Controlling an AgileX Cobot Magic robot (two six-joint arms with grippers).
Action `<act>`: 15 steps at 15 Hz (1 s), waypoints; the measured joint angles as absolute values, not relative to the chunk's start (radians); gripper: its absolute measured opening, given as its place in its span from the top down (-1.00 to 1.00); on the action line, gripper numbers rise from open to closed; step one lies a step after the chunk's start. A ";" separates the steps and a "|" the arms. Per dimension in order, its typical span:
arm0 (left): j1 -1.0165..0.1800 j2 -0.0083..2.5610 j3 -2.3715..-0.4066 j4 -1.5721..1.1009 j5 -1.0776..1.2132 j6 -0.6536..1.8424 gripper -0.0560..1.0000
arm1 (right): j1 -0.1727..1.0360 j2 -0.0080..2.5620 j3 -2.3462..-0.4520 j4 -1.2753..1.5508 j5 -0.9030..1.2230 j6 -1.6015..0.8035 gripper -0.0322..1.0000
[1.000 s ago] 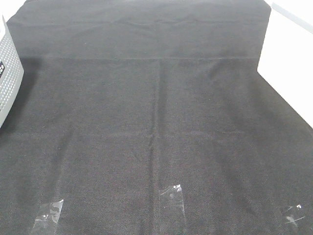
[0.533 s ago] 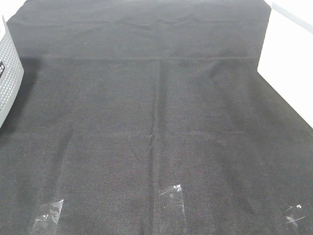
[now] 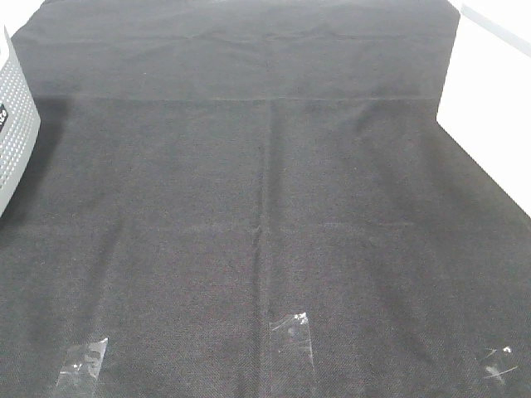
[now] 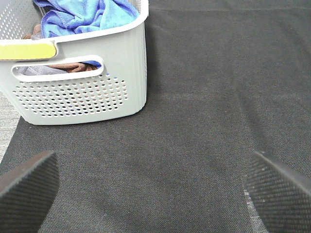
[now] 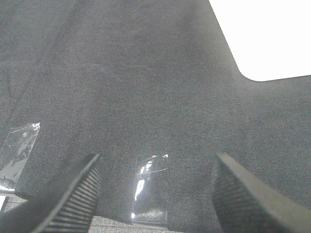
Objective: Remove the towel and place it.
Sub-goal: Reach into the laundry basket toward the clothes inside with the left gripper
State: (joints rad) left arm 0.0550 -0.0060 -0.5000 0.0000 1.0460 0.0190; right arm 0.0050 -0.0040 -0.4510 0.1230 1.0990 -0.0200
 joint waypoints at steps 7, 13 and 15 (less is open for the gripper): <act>0.055 -0.006 -0.500 0.000 1.046 0.019 -0.98 | 0.005 -0.004 -0.451 0.123 1.099 -0.020 -0.29; 0.055 -0.006 -0.500 0.000 1.046 0.024 -0.98 | 0.005 -0.004 -0.451 0.123 1.099 -0.020 -0.29; 0.055 0.018 -0.500 0.007 1.046 0.104 -0.98 | 0.005 -0.004 -0.451 0.123 1.099 -0.020 -0.29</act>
State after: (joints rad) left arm 0.0550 0.0180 -0.5000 0.0070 1.0460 0.1040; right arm 0.0050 -0.0040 -0.4510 0.1230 1.0990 -0.0200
